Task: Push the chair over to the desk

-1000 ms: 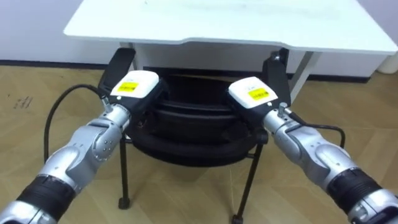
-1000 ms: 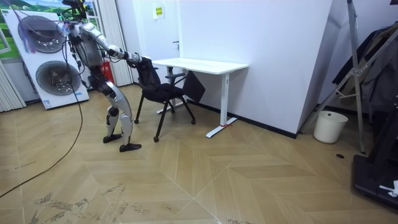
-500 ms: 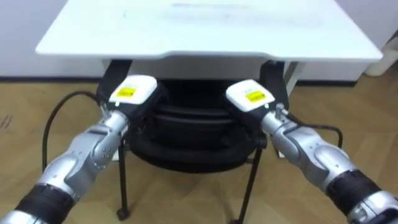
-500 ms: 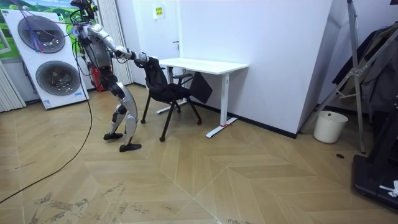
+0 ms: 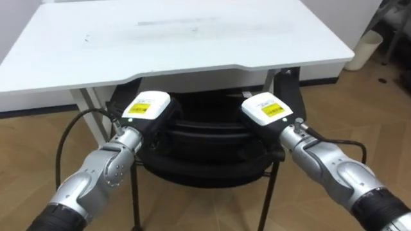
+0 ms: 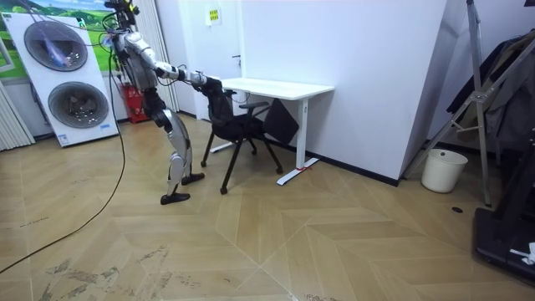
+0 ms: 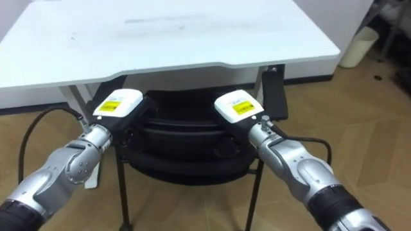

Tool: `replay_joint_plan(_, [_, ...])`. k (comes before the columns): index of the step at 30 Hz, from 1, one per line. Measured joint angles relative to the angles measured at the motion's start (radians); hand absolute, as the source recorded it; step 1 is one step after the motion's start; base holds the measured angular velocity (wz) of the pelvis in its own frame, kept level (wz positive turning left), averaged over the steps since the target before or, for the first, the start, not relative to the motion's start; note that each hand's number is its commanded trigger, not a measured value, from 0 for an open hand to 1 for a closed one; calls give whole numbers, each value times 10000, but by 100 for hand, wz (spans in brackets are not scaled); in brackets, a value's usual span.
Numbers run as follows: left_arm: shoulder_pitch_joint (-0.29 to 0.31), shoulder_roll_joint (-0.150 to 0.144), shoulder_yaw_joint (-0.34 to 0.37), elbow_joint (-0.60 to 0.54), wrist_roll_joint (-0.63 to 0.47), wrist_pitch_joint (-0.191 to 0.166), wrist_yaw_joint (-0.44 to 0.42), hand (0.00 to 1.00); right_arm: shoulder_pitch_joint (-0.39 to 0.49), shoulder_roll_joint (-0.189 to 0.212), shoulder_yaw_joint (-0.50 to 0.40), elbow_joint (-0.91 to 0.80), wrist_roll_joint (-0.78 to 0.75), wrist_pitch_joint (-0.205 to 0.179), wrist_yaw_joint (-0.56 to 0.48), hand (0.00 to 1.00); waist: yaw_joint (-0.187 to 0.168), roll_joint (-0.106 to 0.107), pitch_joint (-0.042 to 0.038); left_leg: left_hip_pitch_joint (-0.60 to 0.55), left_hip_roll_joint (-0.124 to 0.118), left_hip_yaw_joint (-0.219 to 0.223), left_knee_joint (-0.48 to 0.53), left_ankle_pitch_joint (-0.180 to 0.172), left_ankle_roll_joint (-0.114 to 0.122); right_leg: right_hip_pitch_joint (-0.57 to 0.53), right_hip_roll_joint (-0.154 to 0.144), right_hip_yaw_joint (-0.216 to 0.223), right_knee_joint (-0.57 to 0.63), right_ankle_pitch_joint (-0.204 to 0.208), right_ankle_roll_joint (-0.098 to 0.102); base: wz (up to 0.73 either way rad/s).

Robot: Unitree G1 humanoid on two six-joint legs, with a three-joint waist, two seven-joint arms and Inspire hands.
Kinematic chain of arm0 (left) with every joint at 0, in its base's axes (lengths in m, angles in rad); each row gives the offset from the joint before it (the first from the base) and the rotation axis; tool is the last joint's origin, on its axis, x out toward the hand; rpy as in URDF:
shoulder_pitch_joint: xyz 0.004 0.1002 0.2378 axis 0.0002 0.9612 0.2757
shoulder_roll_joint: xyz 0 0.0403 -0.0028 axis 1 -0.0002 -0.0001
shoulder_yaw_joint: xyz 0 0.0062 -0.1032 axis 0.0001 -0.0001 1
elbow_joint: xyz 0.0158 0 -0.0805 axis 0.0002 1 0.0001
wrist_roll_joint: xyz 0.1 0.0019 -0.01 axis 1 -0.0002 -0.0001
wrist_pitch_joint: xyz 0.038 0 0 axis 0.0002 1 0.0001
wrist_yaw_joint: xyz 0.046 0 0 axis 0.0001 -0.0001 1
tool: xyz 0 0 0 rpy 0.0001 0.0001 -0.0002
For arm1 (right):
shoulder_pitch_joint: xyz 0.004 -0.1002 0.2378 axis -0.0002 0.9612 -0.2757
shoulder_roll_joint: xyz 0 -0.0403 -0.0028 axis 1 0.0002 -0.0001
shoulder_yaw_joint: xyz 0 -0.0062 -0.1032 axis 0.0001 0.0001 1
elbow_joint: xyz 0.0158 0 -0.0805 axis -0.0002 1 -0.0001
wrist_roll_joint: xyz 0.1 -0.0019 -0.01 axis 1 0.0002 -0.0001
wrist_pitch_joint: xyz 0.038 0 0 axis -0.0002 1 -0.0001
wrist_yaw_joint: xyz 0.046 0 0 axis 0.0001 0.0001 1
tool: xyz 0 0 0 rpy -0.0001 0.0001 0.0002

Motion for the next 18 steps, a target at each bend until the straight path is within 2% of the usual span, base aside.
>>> replay_joint_plan(1, [-21,86,5,-84,-5,4,0,100,6,-25,-14,-118,3,0,5,100,-177,-7,5,15,-43,65,-62,271,268,17,26,-34,-57,28,70,-5])
replay_joint_plan(3, [-98,166,-12,-69,-58,-12,-6,100,10,5,-33,-189,-23,10,9,100,-392,-36,6,18,-94,156,-64,321,457,62,-29,-27,-177,91,138,3])
replay_joint_plan(5, [-185,167,-11,-21,-63,-18,-44,100,51,23,-86,-314,-142,99,43,100,-542,-44,13,9,-157,194,-82,299,501,88,-137,-127,-235,99,163,5])
replay_joint_plan(7, [-321,164,-51,95,-84,-88,-49,100,49,-27,-90,-338,-134,120,23,100,-732,-105,54,10,-307,156,-175,278,513,120,-310,-270,-226,37,241,19])
replay_joint_plan(12, [-511,278,-66,-42,-99,-73,-182,100,49,-86,-105,-524,-89,188,21,100,-669,-207,109,-173,-298,192,-166,281,499,-37,-305,-332,-202,-31,277,5])
replay_joint_plan(14, [-584,330,-61,-112,-99,-58,-275,100,49,-85,-102,-593,-56,250,5,100,-652,-269,101,-262,-289,220,-166,291,488,-121,-323,-401,-180,-50,260,10])
replay_joint_plan(16, [-787,343,-130,-102,-96,-69,-382,100,47,-77,-102,-634,51,281,-35,100,-651,-421,104,-342,-268,346,-169,312,487,-211,-447,-560,-4,-154,230,19])
replay_joint_plan(18, [-878,371,-130,-119,-94,-115,-448,100,46,-103,-105,-663,162,280,-36,100,-660,-574,64,-470,-293,519,-116,313,501,-346,-568,-676,197,-295,245,24])
